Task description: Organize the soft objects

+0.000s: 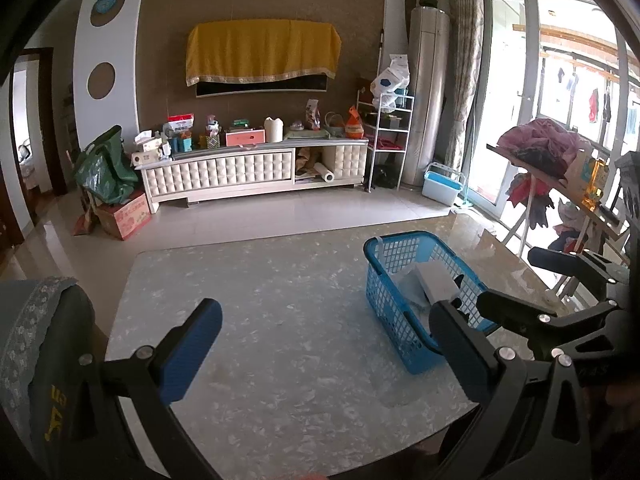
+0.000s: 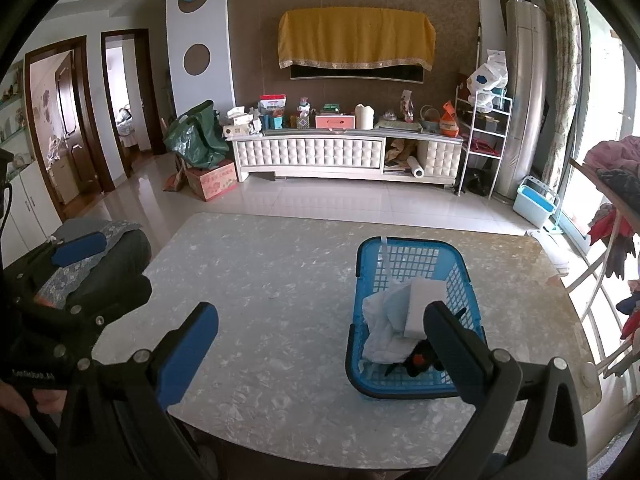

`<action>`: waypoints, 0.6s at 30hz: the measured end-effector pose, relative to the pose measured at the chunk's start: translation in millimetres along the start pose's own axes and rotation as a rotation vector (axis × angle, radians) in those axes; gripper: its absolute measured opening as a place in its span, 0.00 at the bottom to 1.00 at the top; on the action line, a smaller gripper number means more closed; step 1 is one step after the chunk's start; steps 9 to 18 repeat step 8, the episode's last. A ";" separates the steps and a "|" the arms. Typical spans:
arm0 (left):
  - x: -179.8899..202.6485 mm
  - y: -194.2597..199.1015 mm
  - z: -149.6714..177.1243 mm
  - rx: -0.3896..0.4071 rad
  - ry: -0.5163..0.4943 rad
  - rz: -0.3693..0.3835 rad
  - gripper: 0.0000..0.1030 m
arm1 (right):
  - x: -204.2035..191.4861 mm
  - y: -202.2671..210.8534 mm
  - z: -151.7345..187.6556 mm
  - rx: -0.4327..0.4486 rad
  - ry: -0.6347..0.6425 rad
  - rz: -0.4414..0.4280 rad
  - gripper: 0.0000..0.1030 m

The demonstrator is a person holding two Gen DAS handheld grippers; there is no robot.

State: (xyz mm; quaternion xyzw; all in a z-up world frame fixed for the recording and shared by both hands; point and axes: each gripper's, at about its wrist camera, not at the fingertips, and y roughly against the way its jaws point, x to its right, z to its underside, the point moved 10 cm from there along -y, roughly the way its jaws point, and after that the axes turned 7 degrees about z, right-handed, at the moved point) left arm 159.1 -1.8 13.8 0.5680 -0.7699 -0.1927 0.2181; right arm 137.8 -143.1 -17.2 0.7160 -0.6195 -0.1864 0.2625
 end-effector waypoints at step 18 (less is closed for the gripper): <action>0.6 2.1 -1.1 -0.005 -0.017 0.014 1.00 | -2.4 0.6 -0.8 0.000 -0.002 0.003 1.00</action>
